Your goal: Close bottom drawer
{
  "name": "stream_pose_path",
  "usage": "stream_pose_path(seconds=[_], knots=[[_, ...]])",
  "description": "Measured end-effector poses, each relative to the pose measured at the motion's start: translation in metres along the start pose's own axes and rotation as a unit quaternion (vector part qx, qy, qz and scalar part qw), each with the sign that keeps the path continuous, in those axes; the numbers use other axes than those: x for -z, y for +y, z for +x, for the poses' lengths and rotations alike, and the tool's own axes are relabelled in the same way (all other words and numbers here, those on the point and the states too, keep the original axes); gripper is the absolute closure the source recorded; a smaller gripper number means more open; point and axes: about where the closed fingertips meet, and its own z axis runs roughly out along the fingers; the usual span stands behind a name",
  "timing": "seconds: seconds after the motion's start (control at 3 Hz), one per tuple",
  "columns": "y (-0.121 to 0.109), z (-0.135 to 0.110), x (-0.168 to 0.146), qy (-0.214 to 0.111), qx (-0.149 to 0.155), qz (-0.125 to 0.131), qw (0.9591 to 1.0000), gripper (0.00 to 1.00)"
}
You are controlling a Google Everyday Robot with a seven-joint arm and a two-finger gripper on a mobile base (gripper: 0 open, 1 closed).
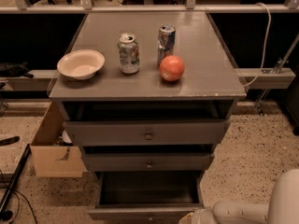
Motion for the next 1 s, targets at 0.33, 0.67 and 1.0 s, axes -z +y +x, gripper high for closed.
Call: stream_pose_path(seconds=[0.33, 0.67, 1.0], knots=[[0.000, 0.000, 0.000, 0.000, 0.000, 0.000, 1.0000, 0.50], [-0.005, -0.002, -0.010, 0.000, -0.003, 0.000, 1.0000, 0.27], [-0.025, 0.003, -0.039, 0.016, -0.009, 0.006, 0.9998, 0.04]])
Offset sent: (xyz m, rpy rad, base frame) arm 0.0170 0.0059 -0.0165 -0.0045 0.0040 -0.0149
